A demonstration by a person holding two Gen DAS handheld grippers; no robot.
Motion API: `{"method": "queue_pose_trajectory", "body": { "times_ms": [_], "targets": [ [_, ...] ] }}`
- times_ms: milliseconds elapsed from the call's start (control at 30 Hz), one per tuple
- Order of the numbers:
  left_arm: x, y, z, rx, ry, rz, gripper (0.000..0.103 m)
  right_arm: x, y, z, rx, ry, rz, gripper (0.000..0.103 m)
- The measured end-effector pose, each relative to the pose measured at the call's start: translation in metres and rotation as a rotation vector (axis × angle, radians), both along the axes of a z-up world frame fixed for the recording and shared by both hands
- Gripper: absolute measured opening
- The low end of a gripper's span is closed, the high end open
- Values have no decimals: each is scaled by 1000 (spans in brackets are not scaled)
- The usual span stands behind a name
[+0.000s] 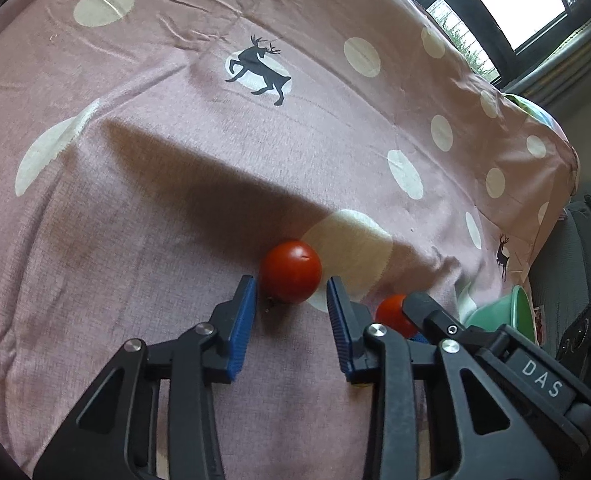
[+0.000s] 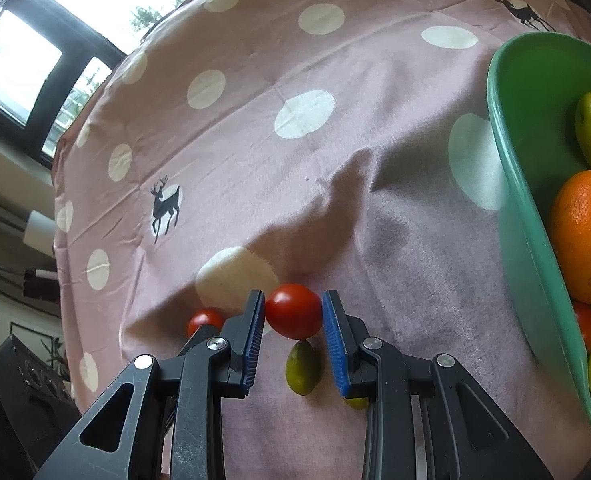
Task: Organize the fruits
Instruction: 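Close the left tool on a red tomato while the right tool closes on another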
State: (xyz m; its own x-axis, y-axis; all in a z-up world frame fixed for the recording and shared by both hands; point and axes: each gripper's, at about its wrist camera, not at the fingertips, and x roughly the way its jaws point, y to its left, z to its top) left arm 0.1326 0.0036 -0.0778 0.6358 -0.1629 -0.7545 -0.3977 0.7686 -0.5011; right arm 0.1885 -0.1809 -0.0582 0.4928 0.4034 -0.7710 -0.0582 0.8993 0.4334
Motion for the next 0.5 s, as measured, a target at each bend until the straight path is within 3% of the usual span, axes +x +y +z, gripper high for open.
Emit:
{"method": "queue_pose_trajectory", "body": {
  "times_ms": [100,500],
  "targets": [
    [0,0,-1,4,0,0,28,-1,-1,0,5,-1,1,31],
    [-6,-10,12,44,-35,-23,28,-5,-9,5,23,-12,-12,31]
  ]
}}
